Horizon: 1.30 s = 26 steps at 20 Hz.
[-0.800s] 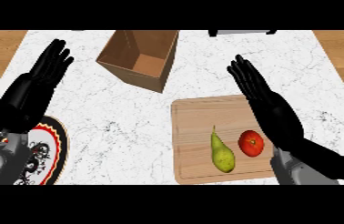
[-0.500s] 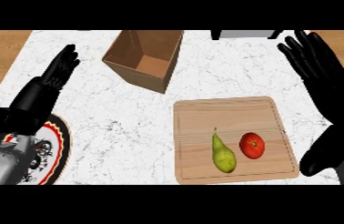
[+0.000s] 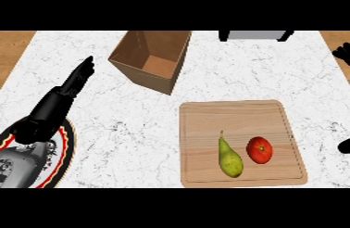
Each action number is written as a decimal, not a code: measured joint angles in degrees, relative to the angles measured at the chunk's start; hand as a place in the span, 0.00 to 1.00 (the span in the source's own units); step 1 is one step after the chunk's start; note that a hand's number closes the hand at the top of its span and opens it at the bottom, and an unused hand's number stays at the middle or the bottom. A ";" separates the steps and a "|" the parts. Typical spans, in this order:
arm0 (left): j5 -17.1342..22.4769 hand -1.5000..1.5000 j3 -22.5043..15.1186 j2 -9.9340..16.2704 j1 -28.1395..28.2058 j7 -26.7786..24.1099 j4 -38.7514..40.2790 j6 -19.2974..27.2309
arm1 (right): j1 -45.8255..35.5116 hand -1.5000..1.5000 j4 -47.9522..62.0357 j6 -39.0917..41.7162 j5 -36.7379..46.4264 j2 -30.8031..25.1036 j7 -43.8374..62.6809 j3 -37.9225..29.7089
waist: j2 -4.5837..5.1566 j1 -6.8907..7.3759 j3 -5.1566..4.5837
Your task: Pick the tomato from the cutting board and place it in the cardboard box
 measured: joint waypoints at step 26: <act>-5.41 0.50 1.63 -4.77 0.95 -2.62 3.83 -1.77 | 11.56 0.00 -31.22 -4.61 42.48 -12.54 8.19 21.19 | -0.77 -0.79 -0.23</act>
